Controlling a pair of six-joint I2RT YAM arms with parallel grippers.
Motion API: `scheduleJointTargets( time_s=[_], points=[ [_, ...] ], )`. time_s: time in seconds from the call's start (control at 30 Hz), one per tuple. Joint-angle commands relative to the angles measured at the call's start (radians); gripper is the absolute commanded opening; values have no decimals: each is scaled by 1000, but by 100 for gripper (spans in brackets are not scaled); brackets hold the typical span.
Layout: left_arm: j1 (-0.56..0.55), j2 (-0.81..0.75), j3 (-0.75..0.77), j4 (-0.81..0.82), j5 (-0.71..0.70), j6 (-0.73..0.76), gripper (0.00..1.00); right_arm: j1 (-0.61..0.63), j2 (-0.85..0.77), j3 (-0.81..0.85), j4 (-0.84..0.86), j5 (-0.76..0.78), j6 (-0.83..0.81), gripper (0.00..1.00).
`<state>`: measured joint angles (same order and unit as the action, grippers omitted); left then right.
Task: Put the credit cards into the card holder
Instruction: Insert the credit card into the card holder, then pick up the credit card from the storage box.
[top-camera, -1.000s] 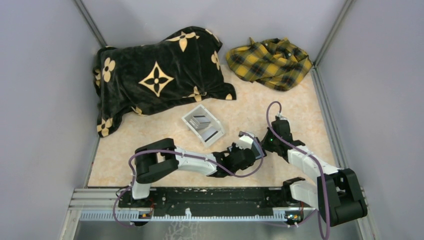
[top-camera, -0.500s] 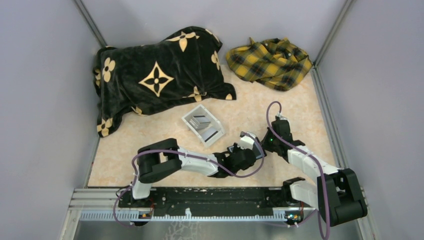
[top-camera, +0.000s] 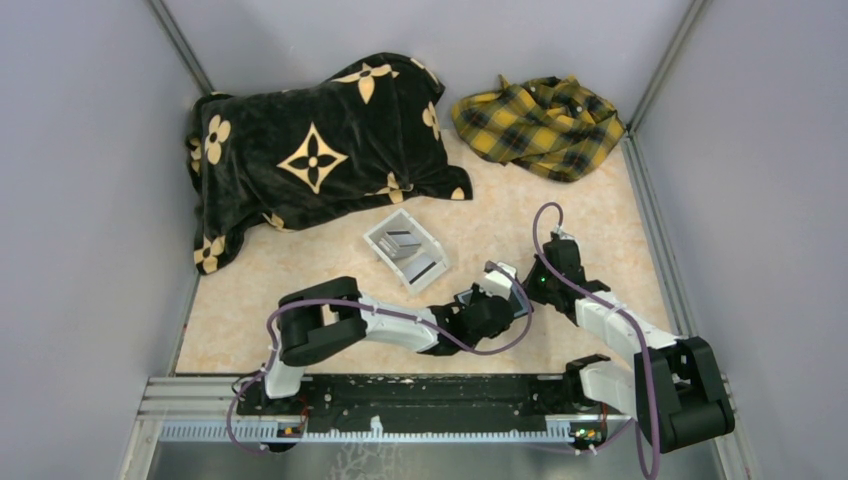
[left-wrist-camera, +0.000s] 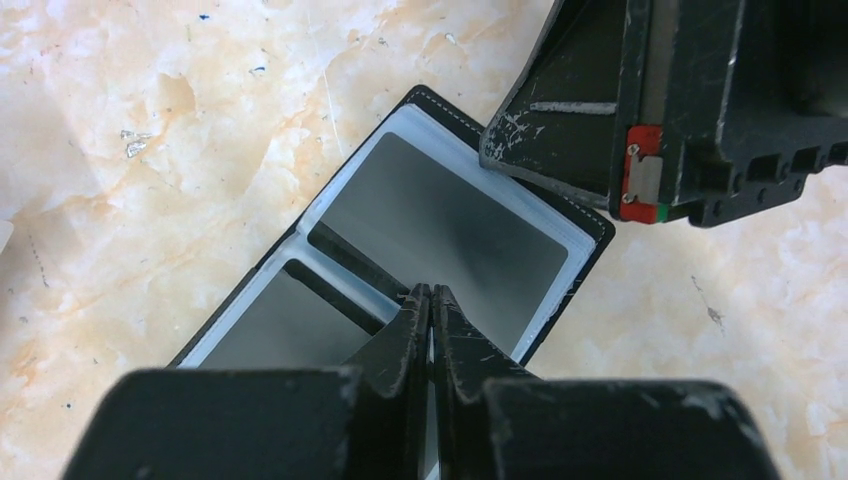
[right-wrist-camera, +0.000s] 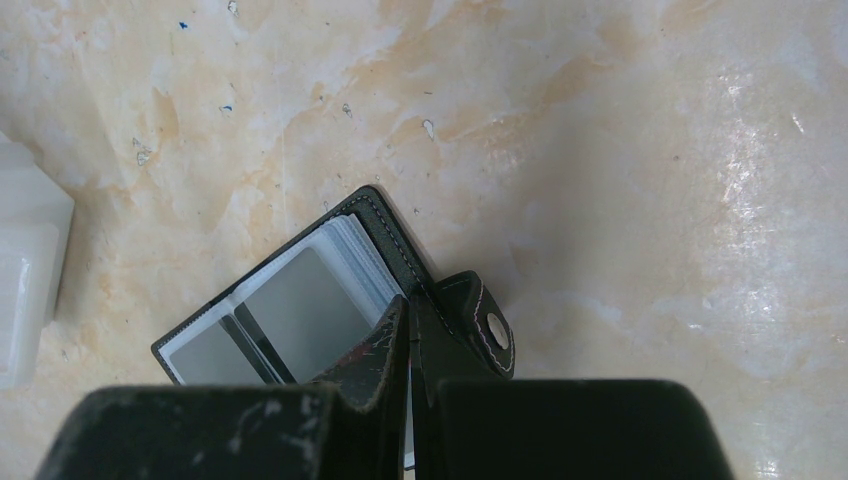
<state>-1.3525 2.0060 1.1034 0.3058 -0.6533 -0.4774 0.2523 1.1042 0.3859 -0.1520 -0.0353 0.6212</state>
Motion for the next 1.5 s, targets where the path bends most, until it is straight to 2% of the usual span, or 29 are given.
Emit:
scheduleJointTargets(
  time_s=[0.0, 0.23, 0.43, 0.57, 0.67, 0.8, 1.0, 1.1, 1.23, 1.33, 1.47],
  points=[
    [-8, 5, 39, 27, -33, 25, 9, -5, 5, -13, -12, -8, -2, 0],
    [-8, -151, -44, -47, -128, -65, 15, -6, -30, 11, -42, 18, -11, 0],
    [-10, -343, -161, -208, -201, -256, 32, -4, -108, 80, -80, 35, -72, 16],
    [-18, -446, -209, -400, -223, -472, 36, 11, -137, 141, -102, 23, -111, 26],
    [-34, -523, -253, -491, -246, -601, 39, 69, -132, 209, -147, 78, -138, 35],
    [-49, -616, -288, -661, -289, -777, 42, 157, -98, 305, -166, 102, -173, 42],
    [-50, -706, -323, -925, -369, -1056, 48, 327, 90, 524, -166, 130, -250, 45],
    [-50, -706, -326, -1093, -389, -1260, 50, 394, 210, 651, -169, 138, -286, 46],
    [-50, -698, -336, -1287, -397, -1467, 58, 459, 370, 819, -179, 118, -324, 48],
    [-50, -715, -366, -1348, -397, -1552, 65, 494, 499, 934, -193, 90, -349, 49],
    [-46, -772, -424, -1349, -401, -1593, 67, 526, 640, 1055, -203, 60, -366, 50]
  ],
)
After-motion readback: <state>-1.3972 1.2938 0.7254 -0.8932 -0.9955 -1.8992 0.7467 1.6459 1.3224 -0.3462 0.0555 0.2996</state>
